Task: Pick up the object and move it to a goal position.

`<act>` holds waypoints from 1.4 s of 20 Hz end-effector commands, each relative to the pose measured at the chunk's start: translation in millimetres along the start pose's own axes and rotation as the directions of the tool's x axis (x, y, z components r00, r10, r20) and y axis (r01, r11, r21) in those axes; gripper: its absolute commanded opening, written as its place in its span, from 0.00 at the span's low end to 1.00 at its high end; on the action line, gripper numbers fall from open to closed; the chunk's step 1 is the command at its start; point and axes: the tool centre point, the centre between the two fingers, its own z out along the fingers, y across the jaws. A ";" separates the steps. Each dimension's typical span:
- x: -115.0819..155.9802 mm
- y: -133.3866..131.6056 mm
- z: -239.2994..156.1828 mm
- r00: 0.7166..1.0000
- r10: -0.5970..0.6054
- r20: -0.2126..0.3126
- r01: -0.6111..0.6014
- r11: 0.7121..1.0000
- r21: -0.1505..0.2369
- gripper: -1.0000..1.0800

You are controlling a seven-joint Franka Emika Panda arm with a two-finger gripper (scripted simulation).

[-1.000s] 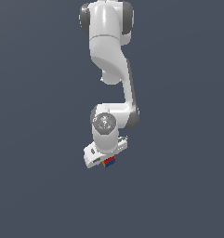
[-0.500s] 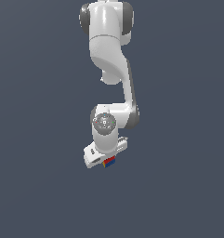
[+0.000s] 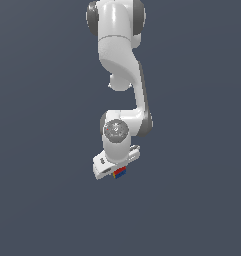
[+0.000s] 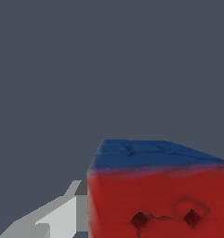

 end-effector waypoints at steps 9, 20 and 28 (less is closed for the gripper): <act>8.7 -75.4 -34.6 1.000 -0.001 -0.003 0.001 1.000 -0.002 0.00; 22.8 -190.5 -86.1 1.000 -0.002 -0.003 0.002 1.000 -0.003 0.00; 30.9 -239.0 -108.4 1.000 -0.002 -0.004 0.002 1.000 -0.002 0.00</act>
